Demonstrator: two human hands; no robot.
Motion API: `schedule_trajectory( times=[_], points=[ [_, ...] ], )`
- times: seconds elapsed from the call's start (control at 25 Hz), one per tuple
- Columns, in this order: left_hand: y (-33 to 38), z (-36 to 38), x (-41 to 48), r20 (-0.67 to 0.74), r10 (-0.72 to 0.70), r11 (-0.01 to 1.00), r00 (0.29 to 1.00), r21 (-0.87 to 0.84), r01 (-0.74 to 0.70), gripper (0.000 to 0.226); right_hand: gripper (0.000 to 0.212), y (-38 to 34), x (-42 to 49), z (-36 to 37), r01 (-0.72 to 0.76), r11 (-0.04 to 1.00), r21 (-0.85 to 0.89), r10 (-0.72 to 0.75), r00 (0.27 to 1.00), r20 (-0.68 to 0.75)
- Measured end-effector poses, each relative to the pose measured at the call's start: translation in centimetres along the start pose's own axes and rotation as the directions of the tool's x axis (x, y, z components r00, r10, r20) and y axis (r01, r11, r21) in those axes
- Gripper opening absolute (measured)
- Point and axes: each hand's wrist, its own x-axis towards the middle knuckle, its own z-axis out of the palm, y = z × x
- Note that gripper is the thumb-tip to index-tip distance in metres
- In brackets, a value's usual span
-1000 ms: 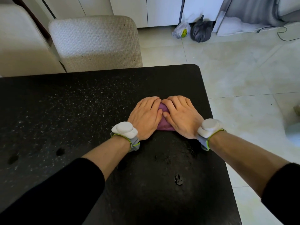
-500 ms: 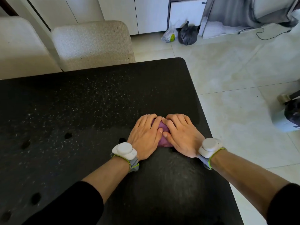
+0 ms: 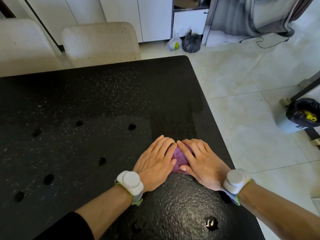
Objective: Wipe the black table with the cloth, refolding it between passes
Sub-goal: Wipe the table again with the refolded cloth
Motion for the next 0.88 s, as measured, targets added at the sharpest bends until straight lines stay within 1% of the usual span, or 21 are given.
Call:
schedule_trajectory(
  times=[0.04,0.12,0.28,0.4,0.48,0.6,0.72,0.88],
  points=[
    [-0.1,0.1,0.1,0.011,0.010,1.000,1.000,0.011,-0.010,0.050,0.070,0.1,0.1,0.3,0.011,1.000,-0.016,-0.012,1.000,-0.011],
    [-0.7,0.5,1.4,0.029,-0.015,1.000,0.999,0.027,0.014,0.054,0.069,1.1,1.2,0.5,0.028,0.998,-0.055,-0.030,0.999,-0.045],
    [-3.0,1.8,7.6,0.005,-0.092,0.995,0.996,0.037,0.092,0.054,0.069,5.9,5.4,0.3,-0.042,0.996,-0.077,0.040,0.999,-0.035],
    [-6.1,2.7,14.0,-0.013,-0.080,0.994,0.997,0.069,0.080,0.055,0.069,10.8,9.9,0.4,-0.102,0.993,-0.067,0.099,0.994,-0.045],
    [-7.5,2.1,16.3,-0.035,-0.070,0.994,0.997,0.083,0.072,0.056,0.068,12.2,11.7,-0.3,-0.113,0.991,-0.077,0.107,0.991,-0.082],
    [-10.2,2.6,20.6,-0.037,-0.063,0.995,0.997,0.078,0.066,0.054,0.066,15.7,15.1,-0.2,-0.127,0.990,-0.062,0.121,0.988,-0.097],
    [-12.4,3.1,23.7,-0.069,-0.086,0.993,0.994,0.074,0.091,0.051,0.065,18.2,17.9,-0.1,-0.117,0.992,-0.052,0.111,0.988,-0.109],
    [-14.3,3.4,26.5,-0.079,-0.104,0.991,0.991,0.079,0.111,0.053,0.066,20.4,20.5,-0.3,-0.122,0.992,-0.040,0.117,0.986,-0.117]
  ],
)
